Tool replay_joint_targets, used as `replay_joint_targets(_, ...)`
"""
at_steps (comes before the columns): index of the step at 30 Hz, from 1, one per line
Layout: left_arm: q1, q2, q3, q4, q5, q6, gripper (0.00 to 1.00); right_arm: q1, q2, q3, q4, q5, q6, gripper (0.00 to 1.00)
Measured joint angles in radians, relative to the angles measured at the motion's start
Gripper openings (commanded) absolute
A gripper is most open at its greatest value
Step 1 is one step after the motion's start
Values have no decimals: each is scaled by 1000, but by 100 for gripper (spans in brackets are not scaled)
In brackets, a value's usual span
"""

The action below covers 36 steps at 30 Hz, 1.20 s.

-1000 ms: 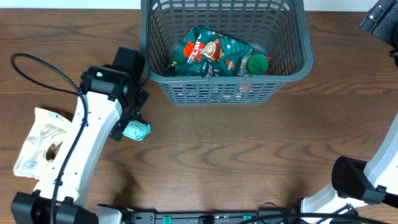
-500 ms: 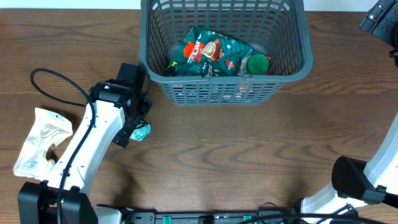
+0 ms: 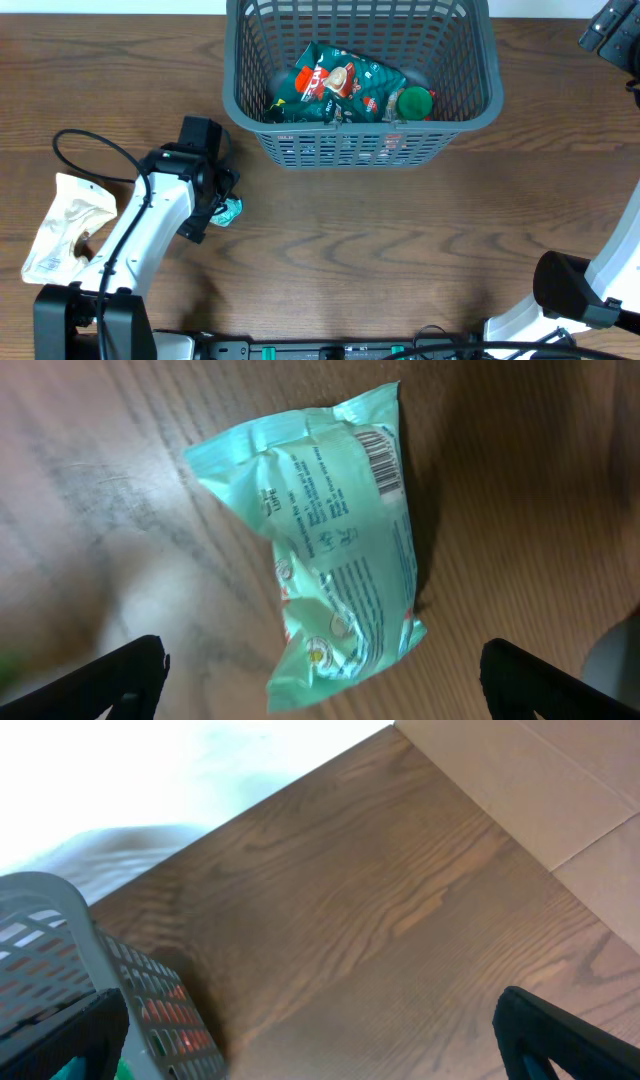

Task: Pack container
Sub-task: 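Grasp the light-blue wipes packet with the left gripper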

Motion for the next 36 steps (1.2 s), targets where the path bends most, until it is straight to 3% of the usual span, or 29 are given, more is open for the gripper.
replay_joint_targets(15,0,0,-193,213,3,0,98,0,0,0,0,0,0,99)
replay_joint_targets(16,0,1,-203,221,3,0,93,0,0,0,0,0,0,99)
replay_joint_targets(18,0,6,-212,236,3,-1,72,0,0,0,0,0,0,99)
replay_joint_targets(23,0,39,-217,303,5,54,8,0,0,0,0,0,0,99)
replay_joint_targets(30,1,43,-217,415,4,180,6,0,0,0,0,0,0,99)
replay_joint_targets(36,50,29,-175,417,6,308,6,0,0,0,0,0,0,99)
